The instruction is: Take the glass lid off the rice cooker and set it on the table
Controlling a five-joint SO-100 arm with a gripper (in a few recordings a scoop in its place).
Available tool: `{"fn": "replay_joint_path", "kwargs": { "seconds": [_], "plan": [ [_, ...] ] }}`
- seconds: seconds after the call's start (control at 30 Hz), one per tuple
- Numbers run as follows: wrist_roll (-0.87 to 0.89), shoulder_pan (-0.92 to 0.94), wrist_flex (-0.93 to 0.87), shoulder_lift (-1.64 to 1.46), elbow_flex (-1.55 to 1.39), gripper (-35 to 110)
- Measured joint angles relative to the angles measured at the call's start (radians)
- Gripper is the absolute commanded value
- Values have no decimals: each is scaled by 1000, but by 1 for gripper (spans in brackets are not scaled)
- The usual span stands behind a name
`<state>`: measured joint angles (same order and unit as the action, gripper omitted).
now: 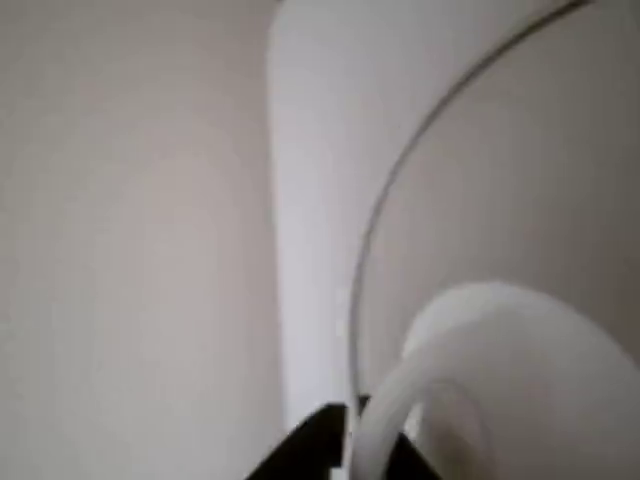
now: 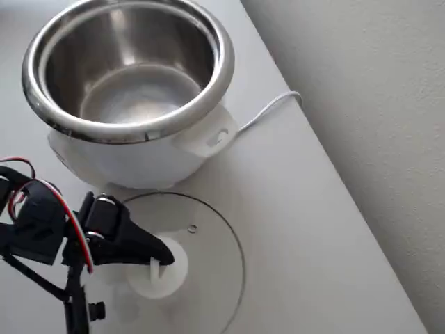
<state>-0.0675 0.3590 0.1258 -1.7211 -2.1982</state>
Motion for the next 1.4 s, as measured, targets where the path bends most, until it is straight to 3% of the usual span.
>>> {"fn": "replay_joint_path", "kwargs": {
  "seconds": [0.33,0.63,0.93,1.4],
  "plan": [
    [-35,-5,28,126,8,18],
    [-35,12,-94,92,9,18],
    [-18,31,-276,-279,9,19],
    [-8,-121,-818,-986,8,18]
  ]
}}
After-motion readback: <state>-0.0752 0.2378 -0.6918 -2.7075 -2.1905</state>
